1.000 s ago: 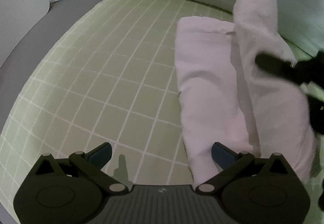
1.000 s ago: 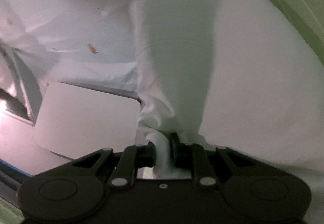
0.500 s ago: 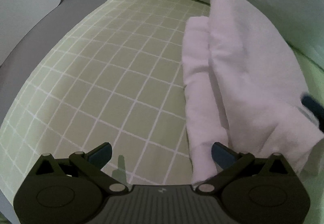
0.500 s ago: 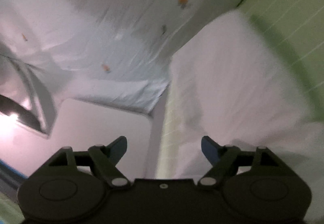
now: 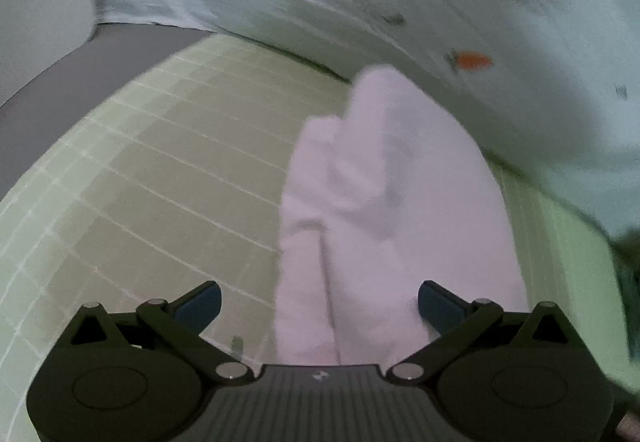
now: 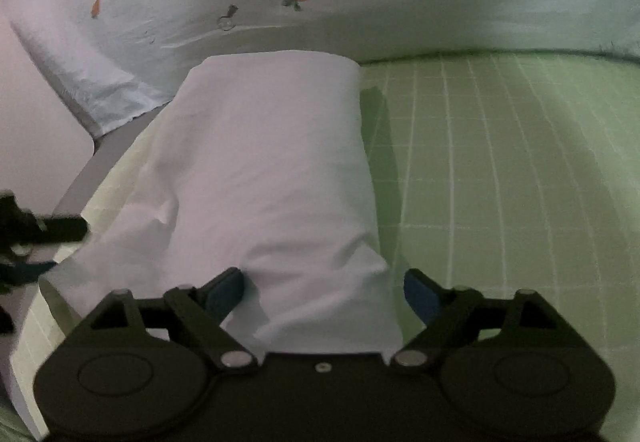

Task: Fold clothes
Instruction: 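Open the right gripper and press the folded shirt flat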

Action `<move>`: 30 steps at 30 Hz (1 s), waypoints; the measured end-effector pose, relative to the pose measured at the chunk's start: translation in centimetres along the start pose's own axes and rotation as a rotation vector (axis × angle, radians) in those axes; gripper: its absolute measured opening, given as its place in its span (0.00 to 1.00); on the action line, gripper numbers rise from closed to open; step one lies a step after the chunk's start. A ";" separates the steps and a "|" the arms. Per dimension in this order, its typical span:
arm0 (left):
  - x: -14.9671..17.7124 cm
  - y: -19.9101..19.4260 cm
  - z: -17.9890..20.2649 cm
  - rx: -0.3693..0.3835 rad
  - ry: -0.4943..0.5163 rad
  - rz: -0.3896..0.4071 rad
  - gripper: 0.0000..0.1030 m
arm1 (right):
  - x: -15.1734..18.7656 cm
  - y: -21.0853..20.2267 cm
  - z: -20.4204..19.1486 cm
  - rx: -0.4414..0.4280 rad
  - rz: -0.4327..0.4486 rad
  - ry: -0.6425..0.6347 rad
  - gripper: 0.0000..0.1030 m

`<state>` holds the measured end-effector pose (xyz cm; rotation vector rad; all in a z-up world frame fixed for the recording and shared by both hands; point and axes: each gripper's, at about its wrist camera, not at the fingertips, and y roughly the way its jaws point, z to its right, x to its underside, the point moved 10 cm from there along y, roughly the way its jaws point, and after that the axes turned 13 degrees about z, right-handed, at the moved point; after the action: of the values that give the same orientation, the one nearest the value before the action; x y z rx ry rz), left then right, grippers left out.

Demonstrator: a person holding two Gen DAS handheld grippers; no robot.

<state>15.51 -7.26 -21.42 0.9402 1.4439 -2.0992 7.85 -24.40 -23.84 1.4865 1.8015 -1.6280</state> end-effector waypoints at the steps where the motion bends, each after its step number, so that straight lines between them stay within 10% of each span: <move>1: 0.3 0.2 -0.1 -0.016 0.009 -0.003 1.00 | 0.0 0.1 0.1 -0.002 0.003 0.005 0.88; 11: 3.9 1.6 -4.1 -0.059 -0.083 -0.104 1.00 | 0.8 0.8 0.5 0.002 -0.028 0.027 1.00; 21: 1.7 1.5 -3.8 0.064 -0.142 -0.107 1.00 | -1.2 0.3 0.3 0.030 -0.015 -0.129 1.00; 30: -1.9 7.8 -1.5 0.101 -0.014 -0.107 1.00 | -3.1 4.4 0.4 -0.002 -0.064 -0.139 1.00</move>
<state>22.48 -8.79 -25.41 0.9017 1.4214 -2.2700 12.58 -26.96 -23.97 1.2925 1.7903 -1.7135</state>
